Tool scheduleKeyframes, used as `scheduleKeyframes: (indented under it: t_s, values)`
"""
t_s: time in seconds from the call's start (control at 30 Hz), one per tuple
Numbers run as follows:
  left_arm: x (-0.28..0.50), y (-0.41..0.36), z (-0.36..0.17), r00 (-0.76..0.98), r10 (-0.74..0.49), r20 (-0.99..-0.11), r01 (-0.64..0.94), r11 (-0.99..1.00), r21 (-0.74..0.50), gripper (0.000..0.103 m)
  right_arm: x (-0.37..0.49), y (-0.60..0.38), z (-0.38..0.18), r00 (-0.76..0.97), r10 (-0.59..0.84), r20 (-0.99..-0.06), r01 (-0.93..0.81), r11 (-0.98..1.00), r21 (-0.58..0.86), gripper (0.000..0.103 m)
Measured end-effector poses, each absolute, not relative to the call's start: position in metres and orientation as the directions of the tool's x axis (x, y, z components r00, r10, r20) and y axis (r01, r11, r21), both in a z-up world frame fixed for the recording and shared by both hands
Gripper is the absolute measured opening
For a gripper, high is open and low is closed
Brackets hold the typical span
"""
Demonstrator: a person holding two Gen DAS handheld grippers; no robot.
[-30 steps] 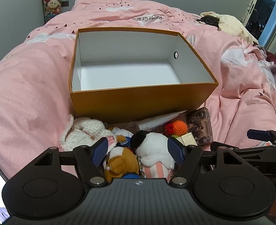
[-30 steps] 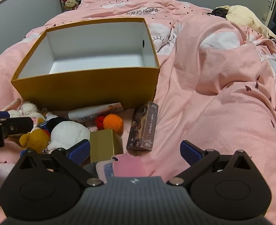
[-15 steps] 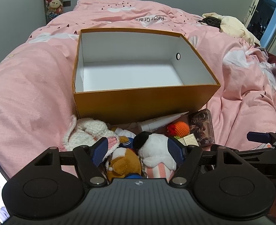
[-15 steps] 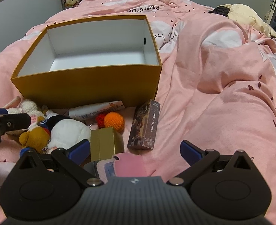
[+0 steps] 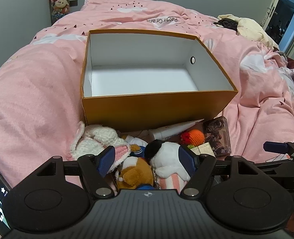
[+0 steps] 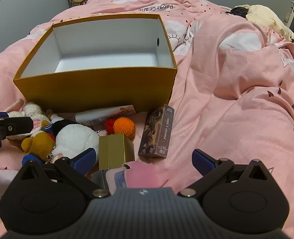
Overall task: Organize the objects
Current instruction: 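Move both tools toward the plush toys in front of the box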
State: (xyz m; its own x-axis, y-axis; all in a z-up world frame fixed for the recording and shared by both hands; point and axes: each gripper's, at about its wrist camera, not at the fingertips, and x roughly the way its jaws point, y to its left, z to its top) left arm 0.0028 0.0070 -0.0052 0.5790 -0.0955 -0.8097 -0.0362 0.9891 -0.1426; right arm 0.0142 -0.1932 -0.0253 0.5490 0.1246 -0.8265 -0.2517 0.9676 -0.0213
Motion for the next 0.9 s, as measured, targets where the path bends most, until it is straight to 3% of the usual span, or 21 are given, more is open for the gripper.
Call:
scheduleKeyframes:
  t_s: [0.53,0.67,0.8,0.9]
  values:
    - [-0.002,0.008,-0.005,0.581,-0.089,-0.809,-0.003,0.994,-0.112,0.082,0.013,-0.197,-0.028,0.526,0.166,-0.834,-0.257,0.966,0.030,0.102]
    - [-0.004,0.010,-0.004,0.576,-0.101,-0.811,0.002,0.993,-0.122,0.076,0.011,-0.197,-0.026,0.537,0.183,-0.823,-0.265,0.963,0.042,0.102]
    - [-0.004,0.013,-0.005,0.546,-0.124,-0.829,0.024,0.991,-0.133,0.071,0.010,-0.194,-0.026,0.523,0.223,-0.822,-0.295,0.953,0.071,0.083]
    - [-0.006,0.018,-0.006,0.538,-0.126,-0.833,0.034,0.991,-0.128,0.068,0.012,-0.186,-0.030,0.498,0.254,-0.829,-0.328,0.940,0.091,0.080]
